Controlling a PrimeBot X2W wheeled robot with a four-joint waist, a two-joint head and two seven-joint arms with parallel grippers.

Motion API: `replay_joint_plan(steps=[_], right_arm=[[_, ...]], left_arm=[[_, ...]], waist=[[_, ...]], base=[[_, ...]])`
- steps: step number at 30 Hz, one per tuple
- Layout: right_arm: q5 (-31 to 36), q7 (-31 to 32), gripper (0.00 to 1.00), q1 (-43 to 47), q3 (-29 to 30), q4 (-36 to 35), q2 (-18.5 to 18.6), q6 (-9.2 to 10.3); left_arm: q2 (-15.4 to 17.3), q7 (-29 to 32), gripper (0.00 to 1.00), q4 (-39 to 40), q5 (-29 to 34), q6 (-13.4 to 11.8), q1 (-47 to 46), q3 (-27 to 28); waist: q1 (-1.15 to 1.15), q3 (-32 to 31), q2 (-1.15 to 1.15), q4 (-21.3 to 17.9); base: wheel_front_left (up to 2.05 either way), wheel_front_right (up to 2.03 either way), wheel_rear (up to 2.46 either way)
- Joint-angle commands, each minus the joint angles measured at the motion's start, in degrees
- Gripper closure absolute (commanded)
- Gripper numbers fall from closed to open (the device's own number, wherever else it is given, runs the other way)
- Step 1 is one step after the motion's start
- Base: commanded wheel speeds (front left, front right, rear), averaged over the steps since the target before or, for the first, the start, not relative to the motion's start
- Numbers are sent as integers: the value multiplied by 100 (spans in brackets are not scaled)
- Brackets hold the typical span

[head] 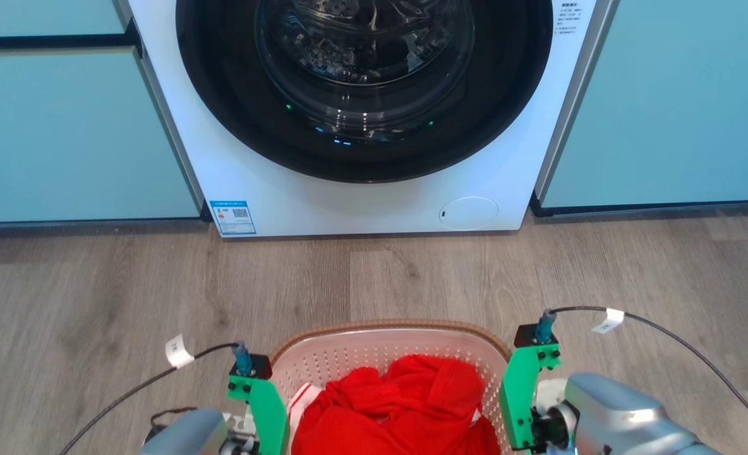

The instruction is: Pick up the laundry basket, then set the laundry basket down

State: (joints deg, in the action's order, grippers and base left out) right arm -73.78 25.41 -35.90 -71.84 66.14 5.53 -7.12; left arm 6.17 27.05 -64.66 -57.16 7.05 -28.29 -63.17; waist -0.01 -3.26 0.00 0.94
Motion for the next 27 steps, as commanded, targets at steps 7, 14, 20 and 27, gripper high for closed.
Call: replay_joint_plan(steps=[7, 14, 20, 27], right_arm=[[-49, -41, 100, -94, -31, -126, -110, -36], [-73, -17, 100, -117, -56, -119, -104, -36], [-92, -30, 100, -127, -71, -90, -107, -36], [-110, -28, 100, -135, -86, -49, -121, -36]], left_arm=[[66, 9, 100, 129, -167, 44, -333, -143], [74, -14, 100, 95, -347, 44, -357, -304], [88, -36, 100, 77, -484, 44, -394, -429], [97, -72, 100, 43, -618, 44, -436, -556]], waist=[[1, 1, 0, -14], [1, -15, 0, -29], [1, -36, 0, -20], [1, -44, 0, -10]], base=[[0, 0, 0], [0, 0, 0], [0, 0, 0], [0, 0, 0]])
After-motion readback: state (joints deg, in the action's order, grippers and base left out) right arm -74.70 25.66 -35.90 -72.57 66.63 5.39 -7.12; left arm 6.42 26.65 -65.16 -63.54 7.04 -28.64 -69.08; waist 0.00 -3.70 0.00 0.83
